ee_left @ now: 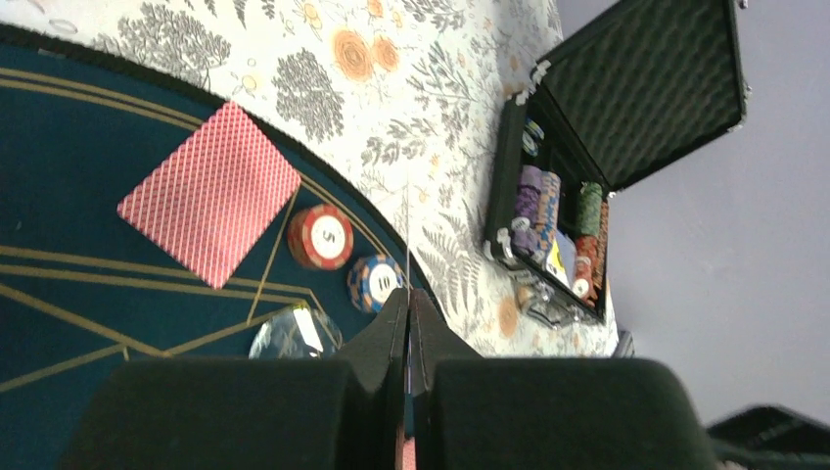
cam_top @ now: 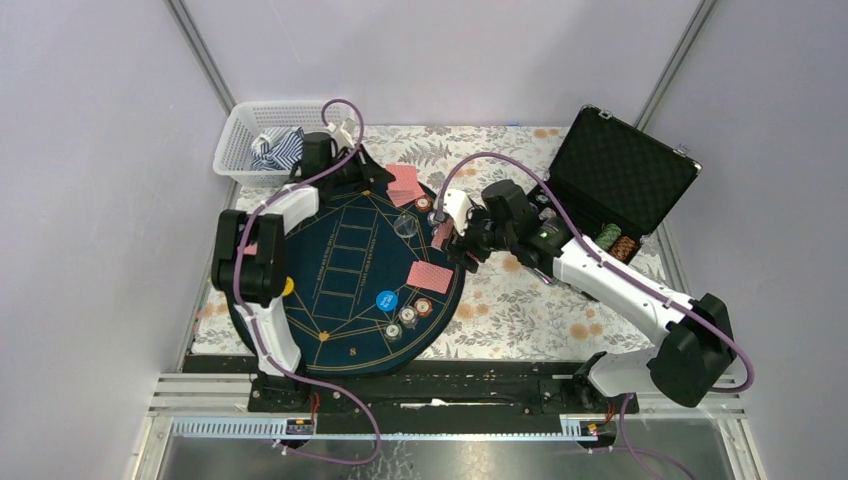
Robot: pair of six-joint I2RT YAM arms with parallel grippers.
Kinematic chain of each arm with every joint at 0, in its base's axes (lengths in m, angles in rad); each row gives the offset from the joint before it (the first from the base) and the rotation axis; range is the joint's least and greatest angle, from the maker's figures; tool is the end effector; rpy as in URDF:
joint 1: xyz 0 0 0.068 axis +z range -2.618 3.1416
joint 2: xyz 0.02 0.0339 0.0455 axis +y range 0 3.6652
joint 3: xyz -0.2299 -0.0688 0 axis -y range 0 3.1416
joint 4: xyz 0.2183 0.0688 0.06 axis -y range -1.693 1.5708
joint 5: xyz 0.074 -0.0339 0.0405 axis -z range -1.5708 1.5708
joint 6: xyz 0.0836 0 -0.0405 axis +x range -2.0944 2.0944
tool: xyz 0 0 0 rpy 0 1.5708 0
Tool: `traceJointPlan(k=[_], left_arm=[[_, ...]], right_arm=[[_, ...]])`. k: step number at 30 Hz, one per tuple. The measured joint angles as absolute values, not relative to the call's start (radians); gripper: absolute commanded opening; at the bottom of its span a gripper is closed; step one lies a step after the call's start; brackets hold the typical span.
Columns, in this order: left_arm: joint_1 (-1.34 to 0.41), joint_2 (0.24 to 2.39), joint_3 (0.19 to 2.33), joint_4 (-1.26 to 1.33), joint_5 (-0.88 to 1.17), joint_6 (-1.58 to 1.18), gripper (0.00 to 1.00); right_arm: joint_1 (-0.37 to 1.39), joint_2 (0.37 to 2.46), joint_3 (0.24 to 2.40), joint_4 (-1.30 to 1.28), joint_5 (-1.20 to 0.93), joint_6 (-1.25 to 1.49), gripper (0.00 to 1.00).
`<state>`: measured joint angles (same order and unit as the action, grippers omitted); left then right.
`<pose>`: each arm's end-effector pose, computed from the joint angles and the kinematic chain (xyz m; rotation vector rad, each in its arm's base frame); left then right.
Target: Distribute texas hold em gaming equipment
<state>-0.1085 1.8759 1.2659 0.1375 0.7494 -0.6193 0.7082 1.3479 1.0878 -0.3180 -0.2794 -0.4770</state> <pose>0.4141 -0.1024 0.1954 -0.0408 2.1218 -1.2077 0.2317 0.2288 0.2552 -1.3359 1.6911 0.4344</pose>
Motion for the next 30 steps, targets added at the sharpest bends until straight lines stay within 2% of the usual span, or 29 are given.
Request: traceJointPlan(k=[16,19,24,30], left_arm=[[-0.142,2.209,1.410,0.342,0.606,-0.808,0.04],[-0.142,2.231,1.410,0.342,0.600,-0.822,0.10],[-0.142,2.234,1.409,0.342,0.582,-0.817,0.26],[-0.142,2.207,1.383,0.303,0.538,-0.776,0.37]], right_arm=[[0.707,1.386,1.081,-0.300,-0.279,-0.491,0.14],[0.707,1.388,1.080,-0.300,-0.279,-0.493,0.14],[0.707,1.388,1.071,-0.295,-0.279,-0.493,0.14],[0.707,1.388,1.068,-0.294,-0.279,-0.493,0.15]])
